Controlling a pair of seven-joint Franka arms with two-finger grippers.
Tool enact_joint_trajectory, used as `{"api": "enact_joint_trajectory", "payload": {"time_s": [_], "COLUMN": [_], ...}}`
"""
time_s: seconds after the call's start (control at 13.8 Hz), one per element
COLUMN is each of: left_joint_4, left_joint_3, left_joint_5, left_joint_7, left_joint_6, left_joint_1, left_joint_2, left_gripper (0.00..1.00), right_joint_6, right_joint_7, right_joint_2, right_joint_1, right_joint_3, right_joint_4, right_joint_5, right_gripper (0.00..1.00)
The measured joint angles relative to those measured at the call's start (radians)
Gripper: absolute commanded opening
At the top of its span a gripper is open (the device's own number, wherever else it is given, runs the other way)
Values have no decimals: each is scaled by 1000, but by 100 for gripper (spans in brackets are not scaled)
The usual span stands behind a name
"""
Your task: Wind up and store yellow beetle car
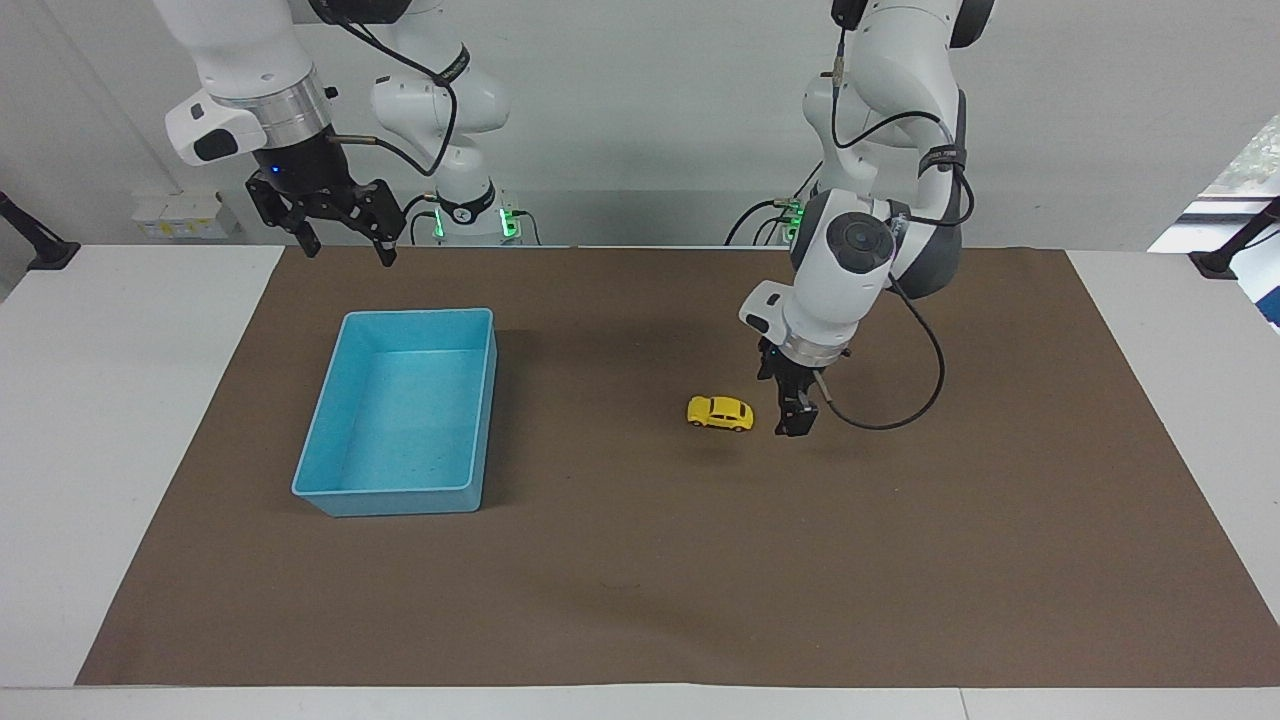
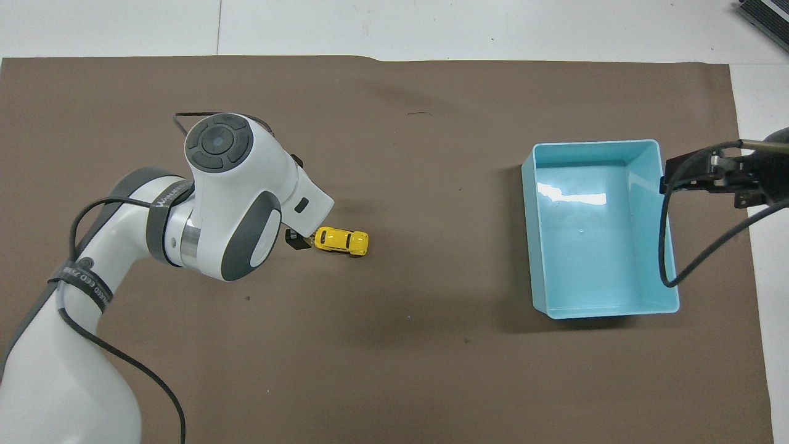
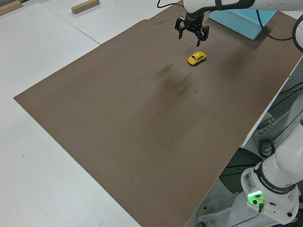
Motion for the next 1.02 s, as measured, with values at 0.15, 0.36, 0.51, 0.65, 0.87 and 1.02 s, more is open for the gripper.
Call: {"api": "enact_joint_trajectory", "payload": {"time_s": [0.15,0.36,0.51,0.65,0.87,1.02], "left_joint_4": [-15,-38,-72,-125,-190,-204], "left_joint_3": [0,0,0,1,2,5], "left_joint_5": [0,0,0,-1,-1,-1], "left_joint_7": [8,10,10,-1,-28,-35], "left_joint_6": [24,42,87,149,223,233], "left_joint_1": [-14,-31,-49,-85,-138,-147], "left_joint_2": [2,4,6,10,13,13], "left_gripper": [100,100,100,100,100,90], "right_joint_6": [0,0,0,0,0,0], "right_joint_7": [0,0,0,0,0,0], "right_joint_2": [0,0,0,0,0,0], "right_joint_1": [0,0,0,0,0,0], "right_joint_3": [0,0,0,0,0,0], "right_joint_4": [0,0,0,0,0,0], "right_joint_5": [0,0,0,0,0,0], "right_gripper": [100,100,100,100,100,100]}}
